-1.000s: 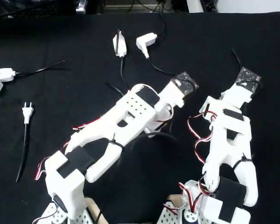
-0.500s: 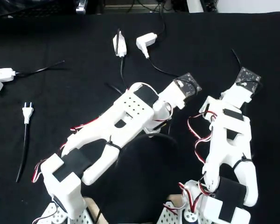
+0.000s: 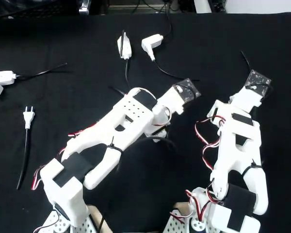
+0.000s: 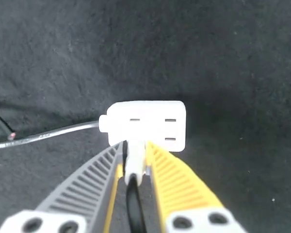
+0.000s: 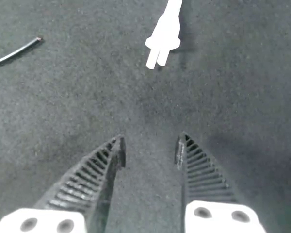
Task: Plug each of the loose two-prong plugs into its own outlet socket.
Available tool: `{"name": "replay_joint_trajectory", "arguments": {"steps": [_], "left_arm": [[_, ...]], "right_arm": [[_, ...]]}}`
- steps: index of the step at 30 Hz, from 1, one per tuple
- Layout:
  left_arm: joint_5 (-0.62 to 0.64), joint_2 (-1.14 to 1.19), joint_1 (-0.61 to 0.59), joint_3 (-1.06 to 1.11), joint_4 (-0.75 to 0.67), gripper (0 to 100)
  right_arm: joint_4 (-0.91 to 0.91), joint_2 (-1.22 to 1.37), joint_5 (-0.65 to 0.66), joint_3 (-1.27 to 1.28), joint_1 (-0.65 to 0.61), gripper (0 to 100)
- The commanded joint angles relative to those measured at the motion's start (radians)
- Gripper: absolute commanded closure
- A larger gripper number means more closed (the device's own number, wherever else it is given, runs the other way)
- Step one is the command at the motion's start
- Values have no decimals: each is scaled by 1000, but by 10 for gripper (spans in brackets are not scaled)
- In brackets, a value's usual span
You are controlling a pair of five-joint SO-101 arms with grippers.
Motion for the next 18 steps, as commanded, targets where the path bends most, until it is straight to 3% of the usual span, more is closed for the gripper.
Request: {"name": "replay_joint_trajectory", "arguments": {"steps": [1,5,13,18], "left_arm": [[-6,-52,8,-5,-49,971],[-9,-54,16,-18,-41,971],[-60,-54,5,-179,169,971],[-60,-49,13,-213,163,971]], "right_arm": [[-31,-36,-9,-1,-3,815],[-37,-35,-9,1,-8,815],[-37,-35,-9,1,-23,815],[-37,-35,-9,1,-23,815]]}}
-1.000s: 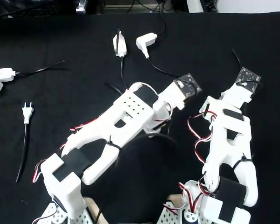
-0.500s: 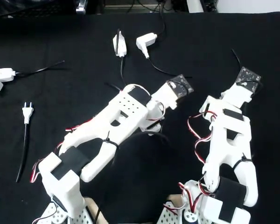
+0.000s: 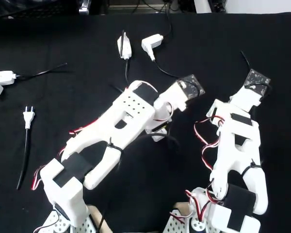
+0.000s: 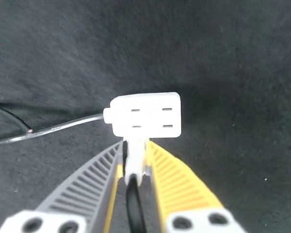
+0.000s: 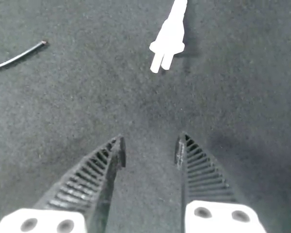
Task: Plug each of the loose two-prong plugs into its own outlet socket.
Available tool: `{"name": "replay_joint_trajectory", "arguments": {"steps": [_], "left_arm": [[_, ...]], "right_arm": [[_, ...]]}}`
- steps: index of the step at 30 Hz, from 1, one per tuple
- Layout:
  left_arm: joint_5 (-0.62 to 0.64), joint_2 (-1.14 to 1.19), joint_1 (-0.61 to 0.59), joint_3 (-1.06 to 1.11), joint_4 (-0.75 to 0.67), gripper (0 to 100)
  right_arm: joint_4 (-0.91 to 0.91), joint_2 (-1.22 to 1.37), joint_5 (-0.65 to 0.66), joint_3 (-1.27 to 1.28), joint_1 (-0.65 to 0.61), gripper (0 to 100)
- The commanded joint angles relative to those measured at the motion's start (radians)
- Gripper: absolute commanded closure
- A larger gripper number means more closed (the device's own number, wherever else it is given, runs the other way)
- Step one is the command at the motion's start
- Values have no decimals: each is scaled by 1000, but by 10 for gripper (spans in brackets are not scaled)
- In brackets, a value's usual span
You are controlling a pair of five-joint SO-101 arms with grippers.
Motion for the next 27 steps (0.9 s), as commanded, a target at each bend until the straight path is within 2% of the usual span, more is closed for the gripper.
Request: {"name": "replay_joint_trajectory", "arguments": {"steps": [1,9,21,27], "left_arm": [[-9,-44,12,-62,-21,971],[-12,-43,4,31,-173,971],[-12,-43,-4,114,-203,971],[-9,-49,-7,153,-287,971]], "right_arm": [[-14,-35,-9,-4,-14,815],[-15,-31,-9,-5,-15,815],[-15,-31,-8,-7,-15,815],[-15,-31,-8,-5,-15,815]]}}
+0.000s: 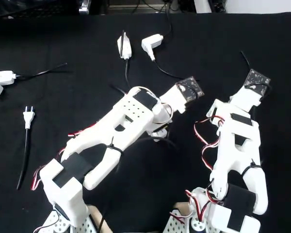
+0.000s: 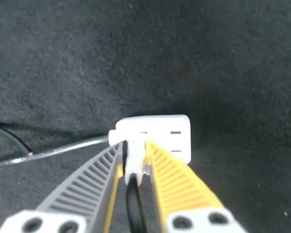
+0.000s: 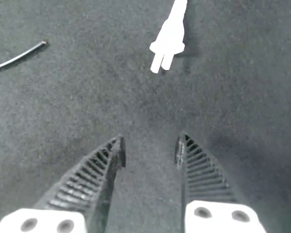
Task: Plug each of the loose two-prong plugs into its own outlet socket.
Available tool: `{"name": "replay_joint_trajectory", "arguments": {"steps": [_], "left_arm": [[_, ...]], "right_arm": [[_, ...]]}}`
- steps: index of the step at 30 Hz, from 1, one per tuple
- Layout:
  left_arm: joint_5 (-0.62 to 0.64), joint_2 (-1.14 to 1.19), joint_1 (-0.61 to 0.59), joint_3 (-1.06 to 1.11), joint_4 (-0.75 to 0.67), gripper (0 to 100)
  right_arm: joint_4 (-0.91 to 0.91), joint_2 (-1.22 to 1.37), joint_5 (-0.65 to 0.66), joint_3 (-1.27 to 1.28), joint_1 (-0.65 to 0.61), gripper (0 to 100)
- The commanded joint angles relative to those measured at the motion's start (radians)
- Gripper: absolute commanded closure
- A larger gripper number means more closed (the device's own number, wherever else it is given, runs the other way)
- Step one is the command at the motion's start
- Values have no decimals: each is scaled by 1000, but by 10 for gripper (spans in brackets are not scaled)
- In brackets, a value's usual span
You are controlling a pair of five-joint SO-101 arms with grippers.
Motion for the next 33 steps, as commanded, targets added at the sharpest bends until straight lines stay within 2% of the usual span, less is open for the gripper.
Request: {"name": "replay_joint_trajectory", "arguments": {"steps": [1,16,20,28,33], "left_arm": [[-8,-49,-5,10,-55,971],[-5,-52,-2,71,-52,971],[44,-54,-1,62,-52,971],[61,-52,85,71,-49,971],[86,-54,120,61,0,971]], "right_arm": [[-14,-31,-8,-5,-15,815],[-14,-31,-8,-7,-15,815],[-14,-31,-8,-7,-15,815],[-14,-31,-8,-7,-15,815],[-14,-31,-8,-7,-15,815]]}}
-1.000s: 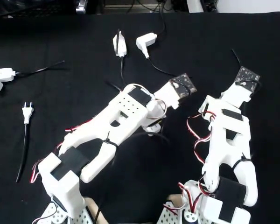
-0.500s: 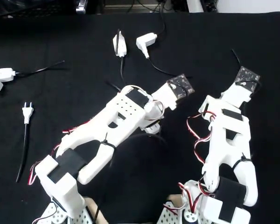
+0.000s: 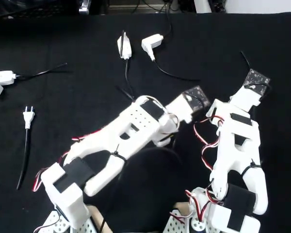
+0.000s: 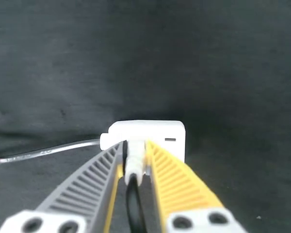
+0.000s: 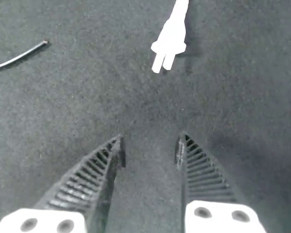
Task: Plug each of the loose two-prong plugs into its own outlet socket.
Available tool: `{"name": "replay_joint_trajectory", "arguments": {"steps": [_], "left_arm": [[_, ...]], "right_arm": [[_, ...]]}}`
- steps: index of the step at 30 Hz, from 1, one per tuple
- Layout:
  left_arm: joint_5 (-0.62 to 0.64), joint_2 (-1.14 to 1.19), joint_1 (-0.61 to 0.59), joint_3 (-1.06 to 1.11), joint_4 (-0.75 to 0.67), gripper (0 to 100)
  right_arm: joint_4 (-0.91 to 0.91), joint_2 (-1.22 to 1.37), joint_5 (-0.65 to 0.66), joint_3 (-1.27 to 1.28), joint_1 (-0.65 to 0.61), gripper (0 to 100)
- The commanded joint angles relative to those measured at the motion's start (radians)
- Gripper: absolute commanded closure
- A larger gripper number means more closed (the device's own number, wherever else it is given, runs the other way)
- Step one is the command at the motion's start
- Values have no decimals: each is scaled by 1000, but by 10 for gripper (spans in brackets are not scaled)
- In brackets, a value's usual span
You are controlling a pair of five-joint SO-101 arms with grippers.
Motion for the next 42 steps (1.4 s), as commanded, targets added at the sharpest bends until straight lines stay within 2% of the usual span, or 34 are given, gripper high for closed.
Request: {"name": "replay_joint_trajectory", "arguments": {"steps": [1,12,16,23,35,42], "left_arm": [[14,-29,35,-10,38,971],[2,-25,-54,101,58,971],[-6,-20,-53,151,41,971],[54,-32,4,308,-118,971],[232,-51,25,344,-124,971],[239,-46,35,346,-118,970]], "right_arm": [[-14,-31,-8,-7,-12,815],[-14,-31,-8,-7,-12,815],[-14,-31,-8,-7,-12,815],[-14,-31,-8,-7,-12,815],[-14,-30,-8,-5,-12,815],[-14,-30,-8,-2,-12,812]]}}
